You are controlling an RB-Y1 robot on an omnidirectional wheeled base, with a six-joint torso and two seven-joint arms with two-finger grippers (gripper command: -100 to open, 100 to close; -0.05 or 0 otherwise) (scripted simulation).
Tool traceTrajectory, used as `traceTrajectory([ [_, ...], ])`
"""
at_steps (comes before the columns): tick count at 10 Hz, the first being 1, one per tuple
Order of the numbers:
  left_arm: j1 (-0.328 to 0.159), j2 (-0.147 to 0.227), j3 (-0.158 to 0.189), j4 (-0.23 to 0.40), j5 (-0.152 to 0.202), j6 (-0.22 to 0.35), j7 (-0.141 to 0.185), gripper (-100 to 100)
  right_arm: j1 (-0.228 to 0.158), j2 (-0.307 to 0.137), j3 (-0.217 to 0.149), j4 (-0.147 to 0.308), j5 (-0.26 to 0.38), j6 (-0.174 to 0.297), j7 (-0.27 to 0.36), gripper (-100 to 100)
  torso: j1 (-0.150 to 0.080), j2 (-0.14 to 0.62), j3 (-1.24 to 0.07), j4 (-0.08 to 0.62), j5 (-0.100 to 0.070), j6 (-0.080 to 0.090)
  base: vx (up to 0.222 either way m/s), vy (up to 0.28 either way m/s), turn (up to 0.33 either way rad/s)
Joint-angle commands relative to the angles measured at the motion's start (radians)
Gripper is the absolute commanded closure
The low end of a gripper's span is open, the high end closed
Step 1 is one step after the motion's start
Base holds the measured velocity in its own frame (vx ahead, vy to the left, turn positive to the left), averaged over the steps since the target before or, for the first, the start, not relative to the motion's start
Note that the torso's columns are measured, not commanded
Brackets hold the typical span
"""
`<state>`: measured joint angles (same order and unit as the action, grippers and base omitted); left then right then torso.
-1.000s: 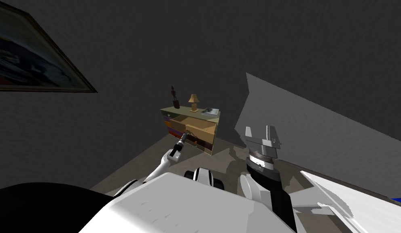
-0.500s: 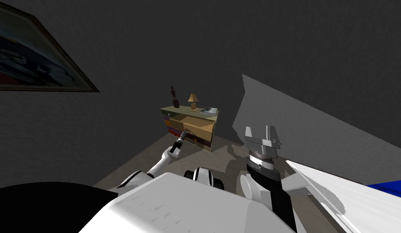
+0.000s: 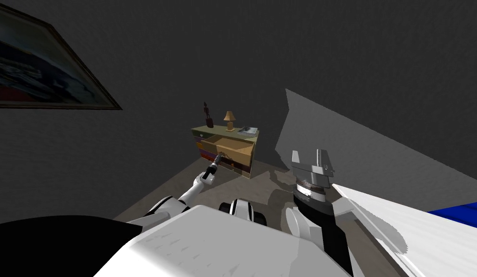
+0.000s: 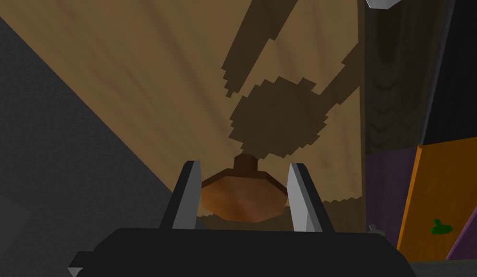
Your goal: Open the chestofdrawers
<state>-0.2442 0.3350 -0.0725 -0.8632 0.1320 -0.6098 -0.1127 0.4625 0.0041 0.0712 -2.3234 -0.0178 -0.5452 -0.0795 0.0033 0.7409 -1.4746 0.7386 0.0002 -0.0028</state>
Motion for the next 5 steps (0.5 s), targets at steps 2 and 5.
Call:
traceTrajectory([
  [2, -0.038, 0.024, -0.001, -0.012, 0.004, 0.046, 0.019, -100, 0.000, 0.000, 0.000, 0.000, 0.000, 0.000, 0.000, 0, -0.002, -0.003, -0.001, 0.000, 0.000, 0.001, -0.089, -0.008, -0.020],
  [5, -0.074, 0.046, 0.001, -0.023, 0.007, 0.094, 0.034, -100, 0.000, 0.000, 0.000, 0.000, 0.000, 0.000, 0.000, 0, -0.006, -0.005, -0.003, 0.001, -0.003, 0.004, -0.040, -0.018, -0.011],
])
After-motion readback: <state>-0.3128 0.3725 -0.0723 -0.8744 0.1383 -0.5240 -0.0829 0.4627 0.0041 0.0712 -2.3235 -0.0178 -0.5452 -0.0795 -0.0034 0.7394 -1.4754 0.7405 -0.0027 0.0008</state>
